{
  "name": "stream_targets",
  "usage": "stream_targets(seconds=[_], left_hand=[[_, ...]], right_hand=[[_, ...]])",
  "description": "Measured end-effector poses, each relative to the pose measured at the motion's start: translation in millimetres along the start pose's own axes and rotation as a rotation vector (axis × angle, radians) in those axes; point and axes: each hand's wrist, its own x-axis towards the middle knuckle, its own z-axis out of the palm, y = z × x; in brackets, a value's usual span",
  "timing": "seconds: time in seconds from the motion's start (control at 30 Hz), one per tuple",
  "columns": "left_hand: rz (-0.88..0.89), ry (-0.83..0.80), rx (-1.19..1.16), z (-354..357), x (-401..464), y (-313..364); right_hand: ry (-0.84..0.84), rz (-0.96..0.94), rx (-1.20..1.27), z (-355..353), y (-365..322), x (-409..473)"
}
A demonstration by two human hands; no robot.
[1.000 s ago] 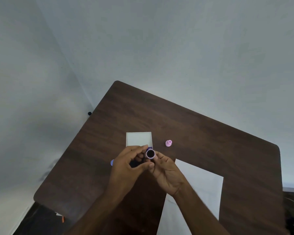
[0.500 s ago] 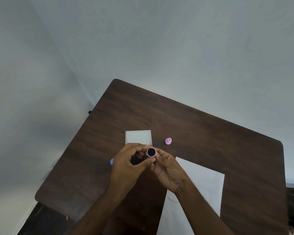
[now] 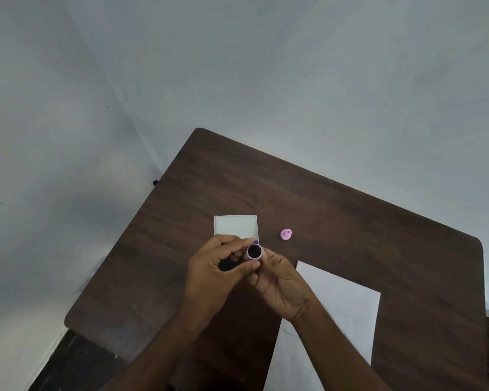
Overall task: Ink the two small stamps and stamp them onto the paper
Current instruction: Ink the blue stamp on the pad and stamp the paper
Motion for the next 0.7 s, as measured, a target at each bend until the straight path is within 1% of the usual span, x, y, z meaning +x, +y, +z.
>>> stream_targets(seconds=[0.13, 0.27, 0.43, 0.53, 0.63, 0.7], left_hand=[[-0.018, -0.01, -0.006, 1, 2, 0], [-0.022, -0.083, 0.01, -1, 4, -3], [-0.019, -0.005, -0.001, -1, 5, 2], [-0.012, -0.005, 0.016, -2, 6, 3], [-0.01, -0.005, -0.012, -3, 7, 6], [-0.006, -0.003, -0.012, -4, 7, 7]], right_hand=[[0.002, 0.006, -0.026, -2, -1, 0], [-0.004, -0.002, 0.004, -4, -3, 1], [0.014, 0.002, 0.06, -1, 0, 5], [-0.012, -0.001, 0.047, 1, 0, 5], [-0.063, 0.031, 0.058, 1, 2, 4], [-0.067, 0.047, 0.077, 2, 3, 3]])
